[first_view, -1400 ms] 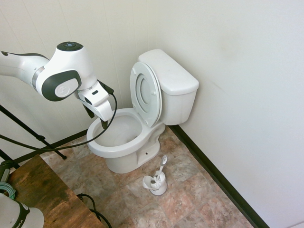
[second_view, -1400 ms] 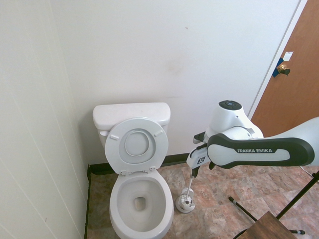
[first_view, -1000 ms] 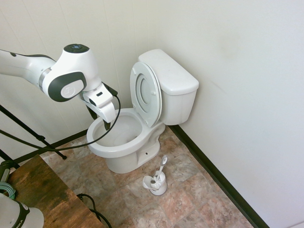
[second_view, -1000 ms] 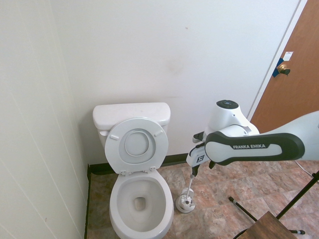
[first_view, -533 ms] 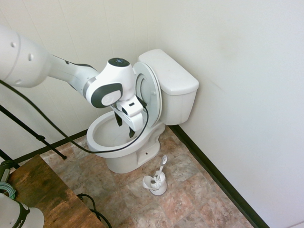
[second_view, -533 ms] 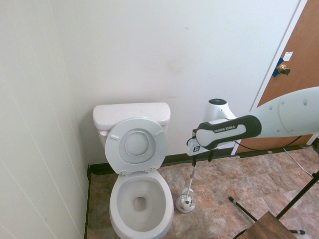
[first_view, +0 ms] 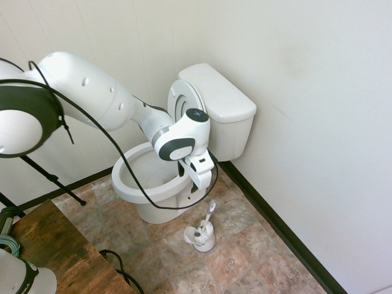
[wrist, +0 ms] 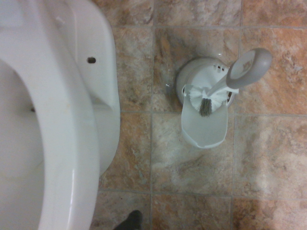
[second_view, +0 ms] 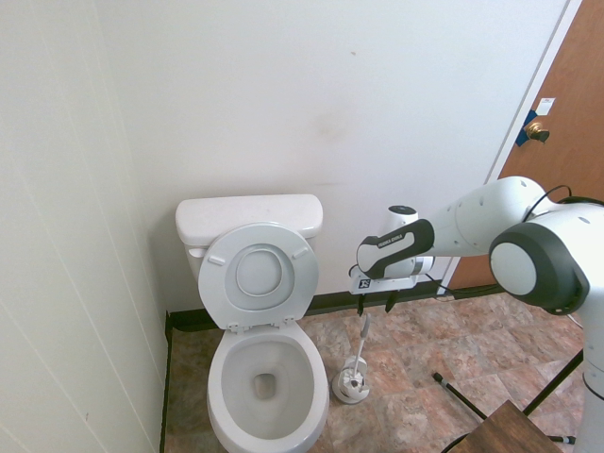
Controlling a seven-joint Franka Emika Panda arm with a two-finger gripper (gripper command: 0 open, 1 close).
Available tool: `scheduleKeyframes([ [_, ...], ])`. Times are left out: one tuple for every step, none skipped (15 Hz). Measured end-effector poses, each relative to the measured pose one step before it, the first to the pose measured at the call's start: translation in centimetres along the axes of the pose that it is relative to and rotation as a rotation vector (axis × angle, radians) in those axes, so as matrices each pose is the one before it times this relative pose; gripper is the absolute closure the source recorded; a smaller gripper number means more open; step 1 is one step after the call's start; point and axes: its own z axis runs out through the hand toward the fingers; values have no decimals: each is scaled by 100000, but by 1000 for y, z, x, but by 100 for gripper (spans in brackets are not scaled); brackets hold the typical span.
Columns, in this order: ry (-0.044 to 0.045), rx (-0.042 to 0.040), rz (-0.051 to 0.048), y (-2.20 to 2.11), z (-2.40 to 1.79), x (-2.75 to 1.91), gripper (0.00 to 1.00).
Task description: Clean the toilet
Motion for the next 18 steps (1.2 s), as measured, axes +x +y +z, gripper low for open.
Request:
scheduleKeyframes([
  [-877,234,1197,102,1032,1130,0],
  [-718,27,1611,-18,1089,924,0],
  [-694,-144,1335,-222,1177,640,0],
  [-742,75,1145,-375,1179,506,0],
  [-1008,-252,310,-370,1110,456,0],
  [-1340,-188,-285,-605,651,840,0],
  [6,186,76,-138,-97,119,0],
  [257,371,207,-148,-72,213,0],
  [98,237,519,-78,152,266,0],
  [81,321,737,-107,217,322,0],
  [148,-1,522,-109,418,311,0],
  [344,101,644,-185,422,341,0],
  [278,17,534,-250,511,269,0],
  [147,-115,536,-281,620,233,0],
  [259,-189,947,-258,674,299,0],
  [349,-264,1011,-218,744,371,0],
  [379,-341,973,-174,802,393,0],
  [271,-481,895,-107,879,352,0],
])
